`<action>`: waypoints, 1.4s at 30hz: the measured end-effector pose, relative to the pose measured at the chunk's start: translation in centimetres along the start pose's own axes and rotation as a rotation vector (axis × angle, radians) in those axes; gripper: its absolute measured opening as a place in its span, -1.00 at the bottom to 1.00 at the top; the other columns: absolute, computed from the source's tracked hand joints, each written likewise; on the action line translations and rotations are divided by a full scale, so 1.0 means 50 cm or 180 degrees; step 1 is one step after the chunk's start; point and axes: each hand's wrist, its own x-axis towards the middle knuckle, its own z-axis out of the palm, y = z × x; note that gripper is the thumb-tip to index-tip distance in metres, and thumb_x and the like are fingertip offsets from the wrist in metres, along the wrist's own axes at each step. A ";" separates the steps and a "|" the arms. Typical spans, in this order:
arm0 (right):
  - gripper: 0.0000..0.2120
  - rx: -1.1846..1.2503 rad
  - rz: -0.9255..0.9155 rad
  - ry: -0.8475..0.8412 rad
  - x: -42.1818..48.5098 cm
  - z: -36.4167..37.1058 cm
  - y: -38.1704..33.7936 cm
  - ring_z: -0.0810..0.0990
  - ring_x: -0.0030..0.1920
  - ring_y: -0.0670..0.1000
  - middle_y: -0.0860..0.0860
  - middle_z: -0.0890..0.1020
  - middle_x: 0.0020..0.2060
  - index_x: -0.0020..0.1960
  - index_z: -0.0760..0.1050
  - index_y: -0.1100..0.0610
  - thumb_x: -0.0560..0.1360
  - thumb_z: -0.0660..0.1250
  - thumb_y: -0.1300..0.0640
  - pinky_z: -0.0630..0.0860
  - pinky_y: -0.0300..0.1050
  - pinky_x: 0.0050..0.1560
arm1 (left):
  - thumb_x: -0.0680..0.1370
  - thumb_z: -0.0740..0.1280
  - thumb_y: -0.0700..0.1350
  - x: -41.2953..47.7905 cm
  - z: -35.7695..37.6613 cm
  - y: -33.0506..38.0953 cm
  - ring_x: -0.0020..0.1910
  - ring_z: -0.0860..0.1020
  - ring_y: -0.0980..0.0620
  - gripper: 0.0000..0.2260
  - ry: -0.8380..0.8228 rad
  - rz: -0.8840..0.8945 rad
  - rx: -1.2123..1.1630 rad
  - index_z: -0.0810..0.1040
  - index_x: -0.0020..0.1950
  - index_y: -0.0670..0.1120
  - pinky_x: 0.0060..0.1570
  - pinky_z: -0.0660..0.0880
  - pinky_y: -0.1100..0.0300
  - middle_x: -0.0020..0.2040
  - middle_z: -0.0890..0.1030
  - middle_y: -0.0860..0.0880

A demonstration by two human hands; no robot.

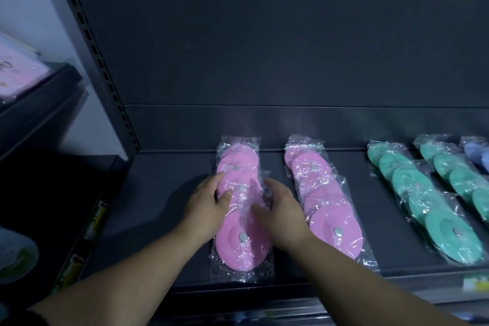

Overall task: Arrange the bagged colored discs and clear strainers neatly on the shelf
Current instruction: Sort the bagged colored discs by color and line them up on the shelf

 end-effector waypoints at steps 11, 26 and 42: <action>-0.47 -0.0389 -0.0102 -0.0344 0.028 0.006 -0.002 0.43 0.33 -0.02 0.01 0.33 0.44 0.41 0.38 0.09 0.45 0.34 0.14 0.24 -0.34 0.31 | 0.62 0.21 -0.08 0.017 0.007 -0.016 0.38 0.36 0.08 -0.61 -0.0181 -0.0097 0.0208 0.36 0.45 -0.06 0.30 0.19 0.34 0.47 0.34 0.01; -0.39 -0.0375 -0.0178 -0.0147 -0.004 -0.023 0.018 0.37 0.36 -0.03 0.00 0.32 0.42 0.44 0.30 0.04 0.44 0.41 0.05 0.19 -0.34 0.28 | 0.59 0.26 -0.03 -0.033 0.001 -0.017 0.48 0.22 0.03 -0.47 0.0183 -0.0143 0.0046 0.18 0.53 -0.04 0.39 0.13 0.25 0.53 0.20 -0.01; -0.40 -0.1145 -0.0860 -0.0533 -0.111 -0.028 0.045 0.33 0.41 -0.11 -0.06 0.30 0.47 0.42 0.39 -0.01 0.41 0.43 -0.04 0.07 -0.50 0.26 | 0.46 -0.13 0.33 -0.102 0.009 -0.063 0.51 -0.16 0.18 -0.34 -0.0880 0.1269 0.1838 -0.04 0.55 0.18 0.42 -0.23 0.25 0.48 -0.24 0.28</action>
